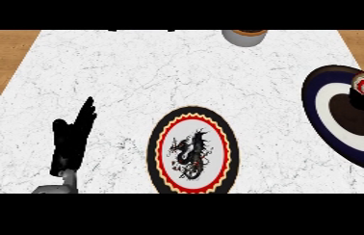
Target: Pick the cupcake from the plate and place it in the plate
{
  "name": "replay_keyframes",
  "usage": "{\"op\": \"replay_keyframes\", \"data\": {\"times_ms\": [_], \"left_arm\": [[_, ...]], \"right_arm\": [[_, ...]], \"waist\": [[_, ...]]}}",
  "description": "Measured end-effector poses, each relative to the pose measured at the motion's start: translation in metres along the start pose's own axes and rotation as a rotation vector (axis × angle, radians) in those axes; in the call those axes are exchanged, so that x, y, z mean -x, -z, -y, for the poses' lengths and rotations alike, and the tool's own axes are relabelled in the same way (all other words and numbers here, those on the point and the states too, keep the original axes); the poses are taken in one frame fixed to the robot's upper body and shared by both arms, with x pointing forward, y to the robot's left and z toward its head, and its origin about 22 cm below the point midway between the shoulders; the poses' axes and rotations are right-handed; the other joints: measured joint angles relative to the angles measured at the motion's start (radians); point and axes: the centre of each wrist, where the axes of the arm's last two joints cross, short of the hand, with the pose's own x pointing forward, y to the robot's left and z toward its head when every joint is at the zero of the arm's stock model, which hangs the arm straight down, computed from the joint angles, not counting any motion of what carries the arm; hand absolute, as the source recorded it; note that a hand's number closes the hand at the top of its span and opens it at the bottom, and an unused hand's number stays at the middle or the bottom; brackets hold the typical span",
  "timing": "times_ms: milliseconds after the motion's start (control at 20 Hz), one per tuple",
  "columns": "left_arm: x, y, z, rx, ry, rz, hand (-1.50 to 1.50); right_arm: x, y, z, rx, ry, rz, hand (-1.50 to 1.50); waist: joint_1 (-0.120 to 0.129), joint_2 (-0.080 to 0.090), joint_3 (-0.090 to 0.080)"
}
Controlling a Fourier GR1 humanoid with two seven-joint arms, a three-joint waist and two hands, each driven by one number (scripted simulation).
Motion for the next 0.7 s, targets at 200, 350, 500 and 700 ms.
{"op": "replay_keyframes", "data": {"times_ms": [200,350,500,700], "left_arm": [[0.001,0.005,0.005,0.007,0.000,0.001,0.00],[0.001,0.005,0.006,0.010,-0.001,0.004,0.00],[0.001,0.006,0.010,0.012,-0.002,0.003,0.00],[-0.001,0.005,0.007,0.010,0.000,0.005,0.00]], "right_arm": [[0.024,0.007,-0.013,-0.101,-0.024,-0.035,1.50],[0.042,0.014,-0.020,-0.188,-0.012,-0.056,1.50],[0.056,0.015,-0.028,-0.309,-0.028,-0.090,-1.50],[0.080,0.023,-0.030,-0.423,-0.026,-0.101,-1.50]], "waist": [[0.002,0.001,0.000],[0.004,0.002,0.001],[0.007,0.003,0.000],[0.008,0.002,0.001]]}}
